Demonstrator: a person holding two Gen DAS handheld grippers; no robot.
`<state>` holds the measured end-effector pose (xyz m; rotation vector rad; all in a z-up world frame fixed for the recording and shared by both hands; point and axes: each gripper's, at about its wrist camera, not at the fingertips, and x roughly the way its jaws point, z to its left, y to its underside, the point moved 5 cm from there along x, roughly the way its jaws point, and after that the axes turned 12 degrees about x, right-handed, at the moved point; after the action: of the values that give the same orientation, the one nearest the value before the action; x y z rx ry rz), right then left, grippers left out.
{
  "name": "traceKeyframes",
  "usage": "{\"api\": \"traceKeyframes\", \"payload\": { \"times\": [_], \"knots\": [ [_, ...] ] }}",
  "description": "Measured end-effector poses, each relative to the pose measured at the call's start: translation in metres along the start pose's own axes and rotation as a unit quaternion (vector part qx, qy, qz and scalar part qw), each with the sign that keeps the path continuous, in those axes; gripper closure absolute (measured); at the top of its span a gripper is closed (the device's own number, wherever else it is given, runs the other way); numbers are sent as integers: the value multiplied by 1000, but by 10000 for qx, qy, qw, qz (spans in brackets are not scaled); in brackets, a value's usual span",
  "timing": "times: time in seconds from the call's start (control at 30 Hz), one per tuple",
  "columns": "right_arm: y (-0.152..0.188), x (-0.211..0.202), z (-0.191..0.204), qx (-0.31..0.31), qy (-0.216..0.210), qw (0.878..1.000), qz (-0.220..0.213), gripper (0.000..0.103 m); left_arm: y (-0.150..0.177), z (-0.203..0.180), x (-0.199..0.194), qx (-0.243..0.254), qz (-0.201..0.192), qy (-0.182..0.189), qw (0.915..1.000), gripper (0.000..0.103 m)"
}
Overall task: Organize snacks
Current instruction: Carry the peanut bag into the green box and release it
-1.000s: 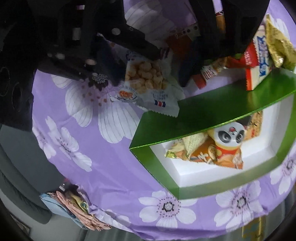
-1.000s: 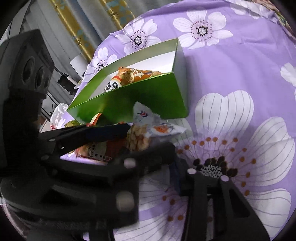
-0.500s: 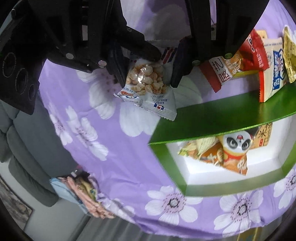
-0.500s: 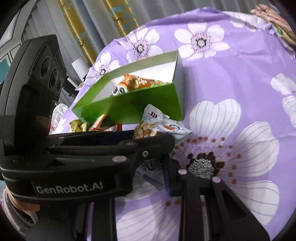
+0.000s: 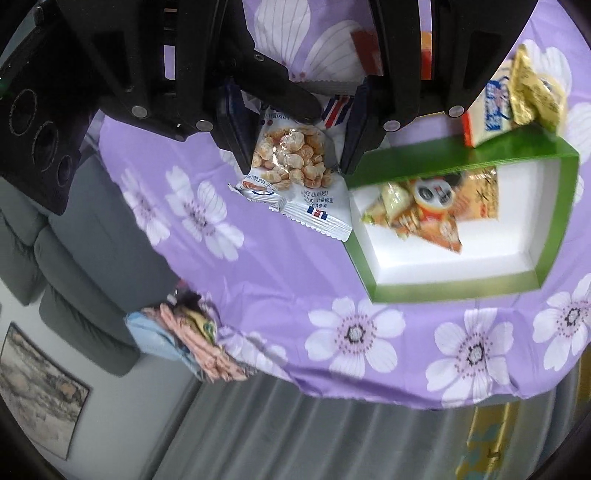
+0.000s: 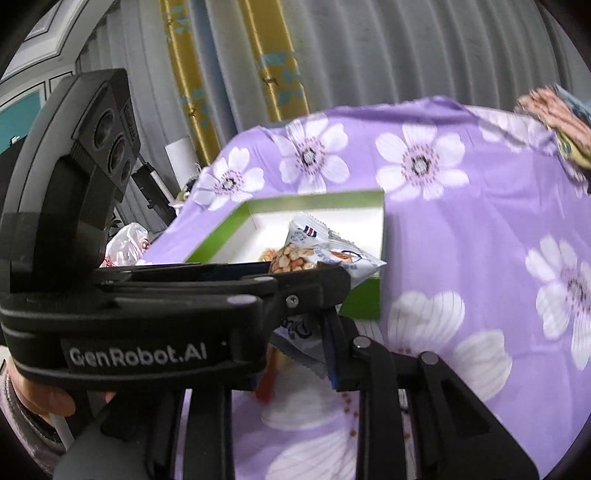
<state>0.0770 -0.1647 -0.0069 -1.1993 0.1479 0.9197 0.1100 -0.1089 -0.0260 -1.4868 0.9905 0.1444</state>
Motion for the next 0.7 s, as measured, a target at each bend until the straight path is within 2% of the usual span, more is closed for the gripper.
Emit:
{"api": "traceKeyframes", "payload": {
  "times": [0.17, 0.37, 0.53, 0.7],
  "knots": [
    [-17, -2, 14, -222, -89, 9996, -142, 77, -17, 8, -18, -65, -186, -42, 9998, 56],
    [-30, 11, 24, -374, -242, 9989, -130, 77, -28, 28, -25, -95, -277, -256, 9992, 56],
    [-39, 40, 33, -513, -416, 9978, -49, 77, -34, 60, -24, -111, -299, -462, 9984, 56],
    [-44, 87, 38, -585, -466, 9968, 297, 77, -34, 105, -7, -415, -154, -507, 9977, 56]
  ]
}}
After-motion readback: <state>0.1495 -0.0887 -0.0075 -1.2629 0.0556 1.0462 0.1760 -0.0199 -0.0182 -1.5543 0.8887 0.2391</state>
